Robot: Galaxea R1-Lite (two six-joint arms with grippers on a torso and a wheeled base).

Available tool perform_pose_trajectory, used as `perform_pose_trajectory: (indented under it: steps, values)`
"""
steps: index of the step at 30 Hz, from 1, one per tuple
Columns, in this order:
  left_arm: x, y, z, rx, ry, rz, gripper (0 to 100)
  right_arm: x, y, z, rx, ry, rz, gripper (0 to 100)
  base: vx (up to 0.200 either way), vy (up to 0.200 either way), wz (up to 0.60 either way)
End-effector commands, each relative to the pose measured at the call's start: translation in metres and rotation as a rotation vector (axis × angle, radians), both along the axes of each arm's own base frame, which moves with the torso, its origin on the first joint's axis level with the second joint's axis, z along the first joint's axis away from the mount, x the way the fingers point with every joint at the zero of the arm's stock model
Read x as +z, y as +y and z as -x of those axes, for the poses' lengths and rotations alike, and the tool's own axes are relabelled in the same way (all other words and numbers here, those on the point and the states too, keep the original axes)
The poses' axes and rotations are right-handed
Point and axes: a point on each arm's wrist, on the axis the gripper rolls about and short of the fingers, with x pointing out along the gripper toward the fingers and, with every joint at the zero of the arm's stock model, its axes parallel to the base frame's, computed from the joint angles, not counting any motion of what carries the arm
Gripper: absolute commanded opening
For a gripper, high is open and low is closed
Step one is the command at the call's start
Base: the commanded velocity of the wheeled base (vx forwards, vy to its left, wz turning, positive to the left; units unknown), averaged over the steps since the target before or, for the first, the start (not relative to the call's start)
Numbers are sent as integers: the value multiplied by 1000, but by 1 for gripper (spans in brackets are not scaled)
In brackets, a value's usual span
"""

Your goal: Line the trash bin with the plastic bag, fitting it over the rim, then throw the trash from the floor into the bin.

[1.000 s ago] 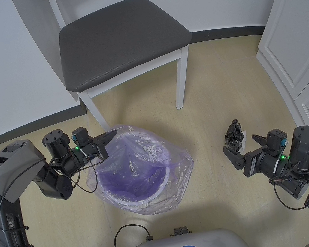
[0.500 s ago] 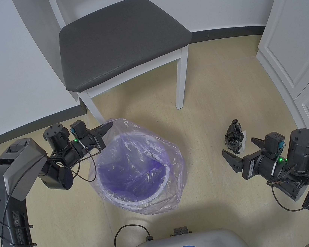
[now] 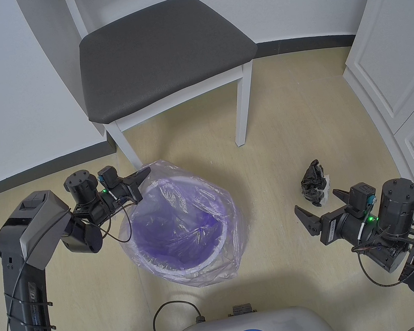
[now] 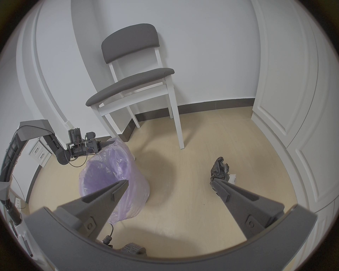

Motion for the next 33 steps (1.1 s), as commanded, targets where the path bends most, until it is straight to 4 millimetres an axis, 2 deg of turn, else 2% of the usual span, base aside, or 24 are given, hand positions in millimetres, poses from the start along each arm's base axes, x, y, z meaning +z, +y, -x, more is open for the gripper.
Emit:
perform_pose_trajectory:
  steps: [1, 8, 14, 18, 22, 26, 33]
  values:
    - [-15, 0, 4, 0, 33, -3, 0, -4, 1, -1, 1, 14, 11, 100, 0, 0, 0]
    - [-29, 2, 13, -2, 53, -5, 0, -5, 1, -1, 2, 15, 13, 100, 0, 0, 0]
    - [-19, 4, 24, -1, 24, 33, 0, -5, 1, -1, 2, 10, 9, 100, 0, 0, 0]
    - [-22, 3, 34, 1, 26, 52, 0, -6, 2, 0, 7, 13, 12, 100, 0, 0, 0]
    - [-36, 6, 38, 63, 66, 52, 0, -10, 4, -1, 10, 24, 19, 100, 0, 0, 0]
    - [-60, 7, 37, 77, 99, 49, 0, -13, 5, -2, 12, 18, 17, 100, 0, 0, 0]
    - [-79, 1, 35, 62, 124, 50, 0, -15, 5, -2, 12, 12, 16, 100, 0, 0, 0]
